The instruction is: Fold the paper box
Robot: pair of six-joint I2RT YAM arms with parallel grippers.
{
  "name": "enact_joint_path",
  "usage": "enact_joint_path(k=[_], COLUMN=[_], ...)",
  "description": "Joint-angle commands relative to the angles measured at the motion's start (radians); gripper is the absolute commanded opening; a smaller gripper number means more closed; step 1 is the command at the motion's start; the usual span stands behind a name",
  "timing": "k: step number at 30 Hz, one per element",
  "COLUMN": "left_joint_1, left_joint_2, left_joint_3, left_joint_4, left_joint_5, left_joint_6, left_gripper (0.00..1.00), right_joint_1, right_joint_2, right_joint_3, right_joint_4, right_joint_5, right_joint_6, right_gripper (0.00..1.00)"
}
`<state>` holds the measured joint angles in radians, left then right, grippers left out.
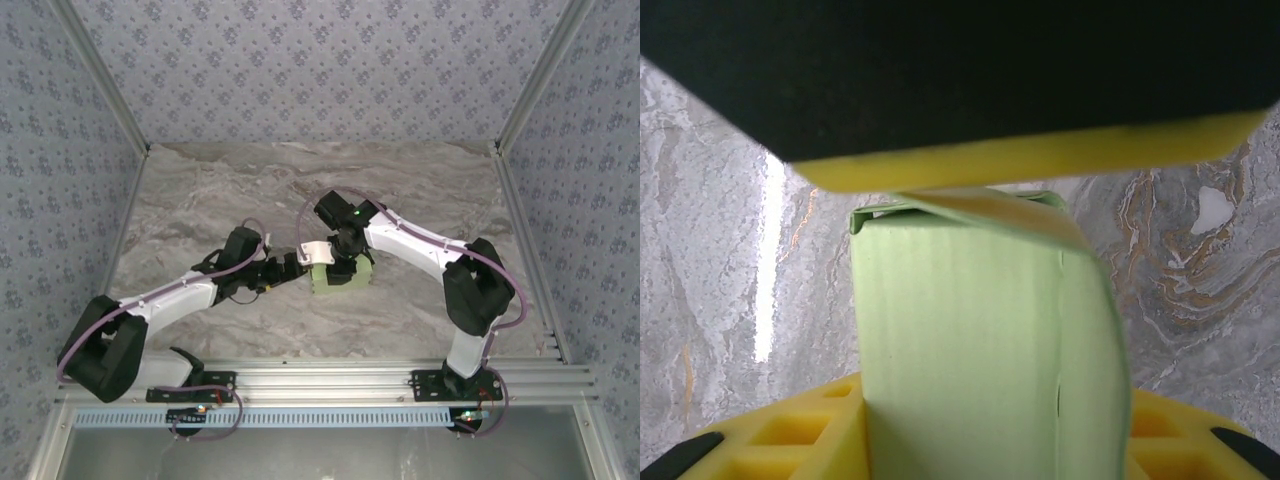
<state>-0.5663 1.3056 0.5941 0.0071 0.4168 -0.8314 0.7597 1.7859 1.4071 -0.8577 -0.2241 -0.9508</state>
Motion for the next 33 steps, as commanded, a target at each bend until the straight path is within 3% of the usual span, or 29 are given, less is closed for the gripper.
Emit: enact_joint_path(k=[1, 17, 21, 33], left_joint_1=[-0.017, -0.037, -0.047, -0.044], left_joint_2=[0.016, 0.076, 0.091, 0.064], left_joint_3=[0.007, 0.011, -0.002, -0.011], left_joint_4=[0.053, 0.098, 0.148, 0.077], left_joint_5=[0.037, 0.053, 0.048, -0.006], left_joint_6=[0.006, -0.037, -0.054, 0.025], left_gripper=[0.99, 0.99, 0.99, 0.99], right_joint_1=[-0.003, -0.004, 0.000, 0.015], right_joint_2=[0.014, 0.027, 0.017, -0.020], right_joint_3=[0.024, 0.011, -0.003, -0.086], right_joint_4=[-0.023, -0.006, -0.004, 0.047], right_joint_5=[0.003, -0.017, -0.010, 0.019], right_joint_6=[0.032, 0.062, 0.055, -0.011], right_gripper=[0.44, 0.48, 0.46, 0.37])
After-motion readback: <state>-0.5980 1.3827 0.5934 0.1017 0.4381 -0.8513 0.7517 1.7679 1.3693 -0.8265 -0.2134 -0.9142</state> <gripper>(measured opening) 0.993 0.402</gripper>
